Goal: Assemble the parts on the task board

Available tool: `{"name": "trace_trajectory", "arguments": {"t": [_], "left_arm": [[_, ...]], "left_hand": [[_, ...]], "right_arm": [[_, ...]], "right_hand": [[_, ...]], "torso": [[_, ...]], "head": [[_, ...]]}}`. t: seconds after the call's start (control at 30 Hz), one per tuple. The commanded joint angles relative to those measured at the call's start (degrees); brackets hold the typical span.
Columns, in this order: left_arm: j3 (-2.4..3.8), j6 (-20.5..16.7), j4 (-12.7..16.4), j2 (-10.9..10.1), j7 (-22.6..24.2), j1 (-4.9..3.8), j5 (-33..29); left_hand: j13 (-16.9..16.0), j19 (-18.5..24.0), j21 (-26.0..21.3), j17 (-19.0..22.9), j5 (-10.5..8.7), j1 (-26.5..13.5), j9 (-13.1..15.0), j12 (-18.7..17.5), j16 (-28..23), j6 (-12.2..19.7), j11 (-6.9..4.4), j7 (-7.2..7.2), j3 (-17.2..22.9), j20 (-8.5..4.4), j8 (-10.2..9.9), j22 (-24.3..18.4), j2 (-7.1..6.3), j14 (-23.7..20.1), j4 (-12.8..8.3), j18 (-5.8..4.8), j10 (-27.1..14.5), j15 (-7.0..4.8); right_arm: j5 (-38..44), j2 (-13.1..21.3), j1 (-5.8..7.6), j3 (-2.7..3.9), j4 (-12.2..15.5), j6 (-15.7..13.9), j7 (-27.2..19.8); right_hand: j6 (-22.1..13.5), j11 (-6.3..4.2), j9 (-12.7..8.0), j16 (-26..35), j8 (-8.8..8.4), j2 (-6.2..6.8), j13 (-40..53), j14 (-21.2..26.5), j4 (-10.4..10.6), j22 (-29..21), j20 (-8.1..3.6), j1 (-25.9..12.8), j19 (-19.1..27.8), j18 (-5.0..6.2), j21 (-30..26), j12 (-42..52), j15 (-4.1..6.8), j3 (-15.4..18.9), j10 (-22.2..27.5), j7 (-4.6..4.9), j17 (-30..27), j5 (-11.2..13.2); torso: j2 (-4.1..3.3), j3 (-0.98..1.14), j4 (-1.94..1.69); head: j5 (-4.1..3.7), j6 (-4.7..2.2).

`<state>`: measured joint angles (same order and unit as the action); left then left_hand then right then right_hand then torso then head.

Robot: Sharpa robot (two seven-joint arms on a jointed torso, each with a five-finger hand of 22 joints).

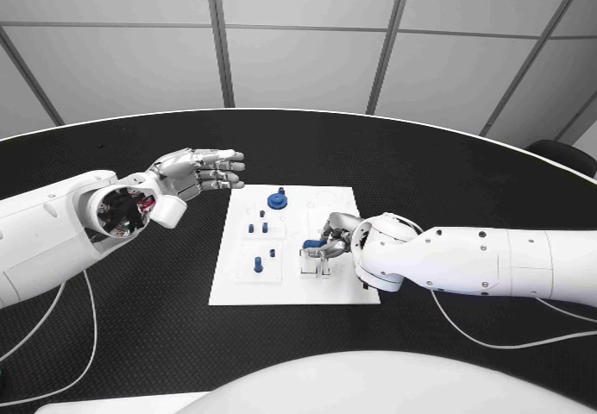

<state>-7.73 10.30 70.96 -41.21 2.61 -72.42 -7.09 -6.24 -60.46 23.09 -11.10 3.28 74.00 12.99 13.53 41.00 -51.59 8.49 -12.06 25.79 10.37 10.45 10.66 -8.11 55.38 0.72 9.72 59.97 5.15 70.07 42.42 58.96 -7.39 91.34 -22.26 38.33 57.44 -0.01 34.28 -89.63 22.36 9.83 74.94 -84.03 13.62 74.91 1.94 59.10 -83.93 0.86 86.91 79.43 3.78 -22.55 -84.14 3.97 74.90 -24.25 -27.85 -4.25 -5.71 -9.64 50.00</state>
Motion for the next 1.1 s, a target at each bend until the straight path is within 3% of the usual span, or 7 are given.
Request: {"name": "trace_trajectory", "arguments": {"t": [0.03, 0.23, 0.4, 0.63, 0.97, 1.1], "left_arm": [[0.00, 0.0, 0.0, 0.0, 0.0, 0.00, 0.0], [0.00, 0.1, 0.0, 0.0, 0.0, 0.00, 0.0], [0.00, 0.2, 0.0, 0.1, -0.1, 0.00, 0.0], [0.00, 0.2, -0.1, 0.2, -0.1, 0.00, 0.0], [0.00, 0.3, -0.1, 0.2, -0.2, 0.00, 0.0], [0.00, 0.3, -0.1, 0.3, -0.2, 0.00, 0.0]], "left_hand": [[0.1, -0.2, -0.3, -0.1, -0.24, -0.2, -0.1, 0.4, -0.4, 0.5, -0.02, 0.01, 0.0, 0.02, -0.2, -0.1, -0.02, -0.4, 0.4, 0.64, -0.3, 0.02], [0.1, -0.2, -0.3, -0.1, -0.24, -0.2, -0.1, 0.4, -0.4, 0.5, -0.02, 0.01, 0.0, 0.02, -0.2, -0.1, -0.02, -0.4, 0.4, 0.64, -0.3, 0.02], [0.1, -0.2, -0.3, -0.1, -0.24, -0.2, -0.1, 0.4, -0.4, 0.5, -0.02, 0.01, 0.0, 0.02, -0.2, -0.1, -0.02, -0.4, 0.4, 0.64, -0.3, 0.02], [0.1, -0.2, -0.3, -0.1, -0.24, -0.2, -0.1, 0.4, -0.4, 0.5, -0.02, 0.01, 0.0, 0.02, -0.2, -0.1, -0.02, -0.4, 0.4, 0.64, -0.3, 0.02], [0.1, -0.2, -0.4, -0.1, -0.24, -0.3, -0.1, 0.5, -0.4, 0.5, 0.00, 0.00, -0.1, 0.04, -0.2, -0.2, 0.00, -0.4, 0.5, 0.65, -0.3, 0.03], [0.1, -0.2, -0.4, -0.1, -0.24, -0.3, -0.1, 0.5, -0.4, 0.5, 0.00, 0.00, -0.1, 0.04, -0.2, -0.2, 0.00, -0.4, 0.5, 0.65, -0.3, 0.03]], "right_arm": [[0.7, -0.4, 0.00, 0.01, -0.7, -0.8, -0.2], [3.4, -1.1, 0.00, 0.02, -1.5, -3.2, -0.8], [4.7, -1.8, 0.00, 0.03, -2.5, -3.5, -1.2], [5.0, -2.7, 0.00, 0.03, -3.8, -2.1, -1.3], [5.1, -3.4, -0.02, -0.01, -4.6, -0.3, -1.3], [5.1, -3.5, -0.02, -0.03, -4.9, 0.3, -1.3]], "right_hand": [[0.4, -0.41, 0.0, -0.4, 0.16, -0.19, 10.0, -6.0, 0.0, 14.3, -0.31, -0.5, -5.7, -0.29, 0.1, 0.1, 0.42, -0.3, -1.0, -0.09, 15.1, -0.2], [0.3, -0.42, 0.0, -0.4, 0.14, -0.32, 10.1, -6.0, 0.0, 14.4, -0.34, -0.5, -5.7, -0.31, 0.2, 0.2, 0.44, -0.4, -1.1, -0.08, 15.1, -0.3], [0.3, -0.43, 0.0, -0.4, 0.14, -0.37, 10.2, -6.0, 0.0, 14.4, -0.35, -0.6, -5.7, -0.34, 0.3, 0.3, 0.45, -0.5, -1.2, -0.09, 15.1, -0.3], [0.3, -0.43, 0.0, -0.4, 0.14, -0.38, 10.1, -6.0, 0.0, 14.4, -0.37, -0.6, -5.7, -0.33, 0.2, 0.2, 0.46, -0.6, -1.1, -0.09, 15.1, -0.3], [0.2, -0.43, 0.0, -0.4, 0.13, -0.34, 10.1, -6.0, 0.0, 14.4, -0.37, -0.6, -5.7, -0.31, 0.2, 0.2, 0.46, -0.6, -1.1, -0.08, 15.1, -0.3], [0.2, -0.43, 0.0, -0.4, 0.12, -0.31, 10.1, -6.0, 0.0, 14.4, -0.38, -0.6, -5.7, -0.32, 0.2, 0.2, 0.46, -0.6, -1.1, -0.08, 15.1, -0.3]], "torso": [[-0.05, -0.06, 0.00], [-0.14, -0.01, -0.16], [-0.09, -0.01, 0.02], [-0.11, 0.04, -0.08], [-0.08, 0.08, 0.04], [-0.06, 0.02, 0.01]], "head": [[-0.12, 0.00], [-0.18, 0.00], [0.00, 0.00], [-0.29, 0.00], [-0.19, 0.00], [-0.34, 0.00]]}}
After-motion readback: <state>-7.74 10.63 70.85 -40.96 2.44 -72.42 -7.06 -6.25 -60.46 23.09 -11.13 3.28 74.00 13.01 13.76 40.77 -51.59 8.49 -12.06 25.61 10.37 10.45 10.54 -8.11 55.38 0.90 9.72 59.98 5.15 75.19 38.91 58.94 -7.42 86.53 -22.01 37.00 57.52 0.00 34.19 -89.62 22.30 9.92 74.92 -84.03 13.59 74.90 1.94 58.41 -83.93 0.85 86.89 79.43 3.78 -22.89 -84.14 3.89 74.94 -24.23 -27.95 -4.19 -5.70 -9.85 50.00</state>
